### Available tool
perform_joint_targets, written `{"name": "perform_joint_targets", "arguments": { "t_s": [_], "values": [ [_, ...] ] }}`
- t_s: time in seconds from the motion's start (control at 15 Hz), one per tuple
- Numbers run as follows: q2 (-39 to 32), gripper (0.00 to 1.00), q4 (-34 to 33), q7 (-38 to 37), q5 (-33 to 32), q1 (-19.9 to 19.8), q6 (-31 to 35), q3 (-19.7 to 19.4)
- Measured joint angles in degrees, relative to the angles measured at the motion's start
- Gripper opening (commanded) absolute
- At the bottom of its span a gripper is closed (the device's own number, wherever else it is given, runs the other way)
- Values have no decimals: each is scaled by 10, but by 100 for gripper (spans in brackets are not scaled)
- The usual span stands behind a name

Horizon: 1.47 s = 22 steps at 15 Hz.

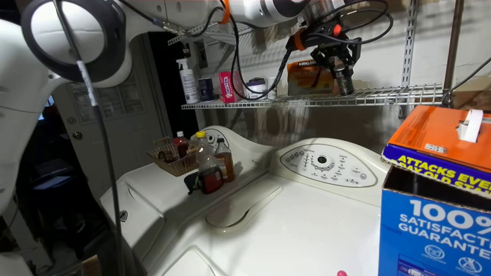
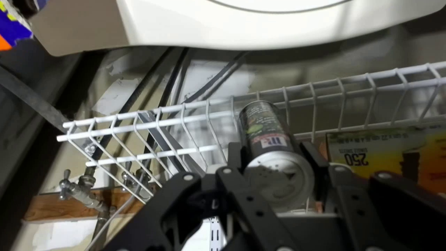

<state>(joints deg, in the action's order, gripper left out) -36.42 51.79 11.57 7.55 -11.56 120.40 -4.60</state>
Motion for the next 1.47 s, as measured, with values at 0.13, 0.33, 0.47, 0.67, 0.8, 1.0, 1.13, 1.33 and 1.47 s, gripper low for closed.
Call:
{"name": "perform_joint_targets", "arguments": {
  "t_s": [0.13,0.33,0.47,0.67,0.8,1.0,1.13,1.33,1.47],
  "values": [
    [-27,20,-30,15,0,0,15,1],
    [-60,20,-69,31,0,0,27,1],
    [-76,20,-91,39,0,-1,28,1],
    [-93,20,-115,46,0,-1,28,1],
    [-101,20,-127,48,0,-1,28,1],
    [-110,20,-140,49,0,-1,28,1],
    [-114,20,-148,50,0,-1,28,1],
    [-116,20,-154,50,0,-1,28,1],
    [-116,20,-154,50,0,-1,28,0]
  ]
}}
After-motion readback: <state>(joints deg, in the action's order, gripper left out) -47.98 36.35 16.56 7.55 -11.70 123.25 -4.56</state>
